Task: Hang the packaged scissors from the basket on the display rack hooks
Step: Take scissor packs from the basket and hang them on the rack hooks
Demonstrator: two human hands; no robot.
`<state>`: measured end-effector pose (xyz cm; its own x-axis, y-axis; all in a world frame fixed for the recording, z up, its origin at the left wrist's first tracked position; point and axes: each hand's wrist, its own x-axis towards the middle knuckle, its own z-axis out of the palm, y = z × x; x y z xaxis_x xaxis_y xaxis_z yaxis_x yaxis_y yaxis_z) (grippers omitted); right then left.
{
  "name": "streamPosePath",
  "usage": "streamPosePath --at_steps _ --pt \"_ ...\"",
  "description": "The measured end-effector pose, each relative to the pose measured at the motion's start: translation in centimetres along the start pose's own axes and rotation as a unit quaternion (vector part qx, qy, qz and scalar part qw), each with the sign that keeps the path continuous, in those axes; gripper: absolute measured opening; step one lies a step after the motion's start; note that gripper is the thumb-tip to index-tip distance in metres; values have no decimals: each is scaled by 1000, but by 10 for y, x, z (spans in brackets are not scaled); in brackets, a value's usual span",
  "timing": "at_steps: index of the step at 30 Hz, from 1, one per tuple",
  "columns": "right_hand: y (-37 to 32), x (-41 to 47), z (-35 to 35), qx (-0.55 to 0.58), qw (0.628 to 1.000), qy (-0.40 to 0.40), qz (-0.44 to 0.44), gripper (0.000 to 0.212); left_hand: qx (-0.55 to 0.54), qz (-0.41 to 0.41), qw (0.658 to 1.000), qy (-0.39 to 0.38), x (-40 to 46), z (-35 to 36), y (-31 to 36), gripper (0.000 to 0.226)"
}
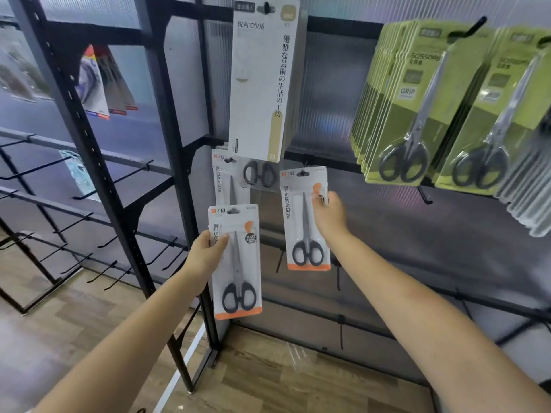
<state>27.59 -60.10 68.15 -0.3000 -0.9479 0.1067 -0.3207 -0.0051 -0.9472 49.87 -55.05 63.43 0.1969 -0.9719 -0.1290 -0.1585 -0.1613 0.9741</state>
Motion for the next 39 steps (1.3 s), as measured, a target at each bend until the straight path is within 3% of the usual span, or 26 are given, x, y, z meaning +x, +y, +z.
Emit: streamPosePath --at_steps 10,19,25,28,32,39 --pt "14 34 0 -63 998 17 -3 33 8 -22 1000 13 2 -7 -8 27" --pt "13 64 -1 -138 990 -12 34 40 9 0 1000 7 -2 2 -10 19" --pt "16 31 -12 -159 986 23 -33 38 30 -3 999 -33 -15 18 -16 14" --pt "11 -4 -17 -119 988 -66 -72 28 56 3 997 -57 -19 30 -20 13" --pt "7 -29 -24 -149 964 -208 -67 30 63 29 994 -86 -25 49 -8 18" --pt "9 -36 -39 -167 963 -175 -117 10 15 42 990 -134 -30 72 2 16"
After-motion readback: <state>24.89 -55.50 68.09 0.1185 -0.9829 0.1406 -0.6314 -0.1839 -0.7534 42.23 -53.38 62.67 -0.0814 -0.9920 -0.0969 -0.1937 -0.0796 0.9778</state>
